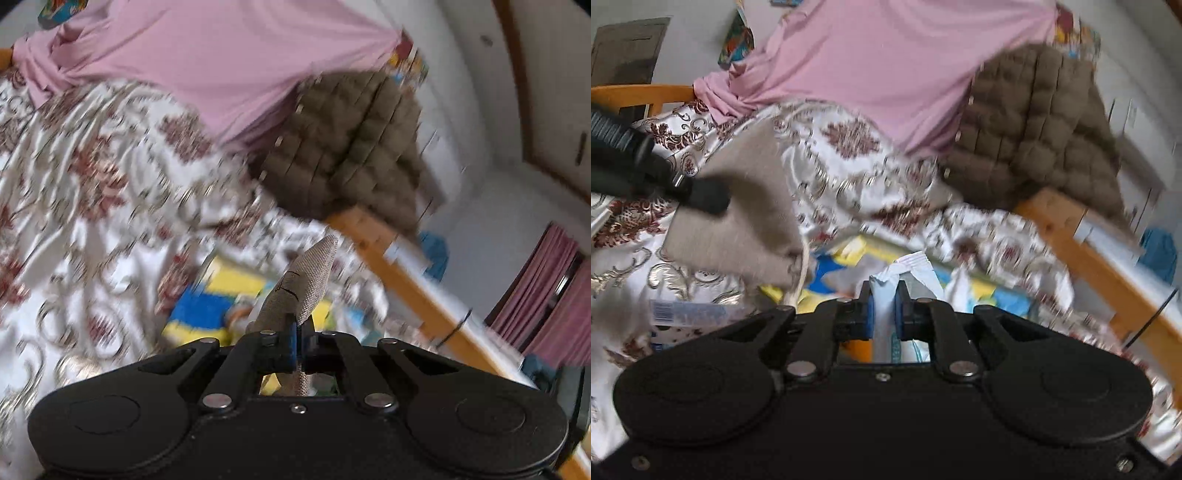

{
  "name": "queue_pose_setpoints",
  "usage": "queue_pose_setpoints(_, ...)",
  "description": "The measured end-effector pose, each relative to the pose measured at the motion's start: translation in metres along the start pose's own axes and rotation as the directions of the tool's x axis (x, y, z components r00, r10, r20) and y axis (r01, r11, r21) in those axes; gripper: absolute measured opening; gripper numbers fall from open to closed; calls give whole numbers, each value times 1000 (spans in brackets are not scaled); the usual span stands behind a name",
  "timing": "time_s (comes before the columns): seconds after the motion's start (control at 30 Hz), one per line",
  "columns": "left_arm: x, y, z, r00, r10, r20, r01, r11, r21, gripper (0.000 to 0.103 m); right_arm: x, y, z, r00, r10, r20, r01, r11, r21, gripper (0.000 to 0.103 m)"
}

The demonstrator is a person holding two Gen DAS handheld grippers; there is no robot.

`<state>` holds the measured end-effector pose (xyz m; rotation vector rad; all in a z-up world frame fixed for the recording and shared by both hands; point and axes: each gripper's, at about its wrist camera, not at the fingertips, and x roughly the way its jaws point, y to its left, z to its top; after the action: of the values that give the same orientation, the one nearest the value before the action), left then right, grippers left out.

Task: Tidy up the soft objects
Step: 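Lift the burlap pouch and wipes packet and carry both over the tray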

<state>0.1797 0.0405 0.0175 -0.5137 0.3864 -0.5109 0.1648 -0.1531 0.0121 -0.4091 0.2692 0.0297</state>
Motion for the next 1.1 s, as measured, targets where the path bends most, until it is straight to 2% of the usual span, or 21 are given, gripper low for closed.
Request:
queue_pose_setpoints(0.17, 31, -14, 19, 990, -75, 123, 70, 997, 41, 0, -4, -4, 7, 992, -66, 104, 76, 993, -93, 5)
queue_pose_setpoints(0.27, 56, -18, 19, 986, -93, 138, 84, 994, 68, 0, 3, -8, 11, 989, -77, 124, 91, 990, -106, 5)
queue_pose_setpoints(0.37, 81, -4, 15, 988, -75, 132, 75, 997, 0, 1, 19, -13, 12, 988, -84, 129, 99, 989, -114, 5)
queue_pose_setpoints(0.5, 110, 23, 9, 997, -22, 80, 27, 997, -66, 1, 40, -13, 14, 985, -102, 140, 122, 982, -141, 5)
queue_pose_setpoints(0.63, 134, 48, -2, 999, 50, -19, -51, 994, -101, 1, 71, -7, 16, 982, -113, 149, 134, 981, -139, 5)
queue_pose_setpoints(0.97, 150, 70, -14, 982, 126, -139, -135, 989, -64, 1, 94, 15, 6, 991, -100, 88, 116, 974, -193, 5)
queue_pose_setpoints(1.1, 156, 74, -15, 966, 171, -192, -181, 983, -34, 1, 116, 19, 11, 996, -77, 40, 82, 987, -141, 5)
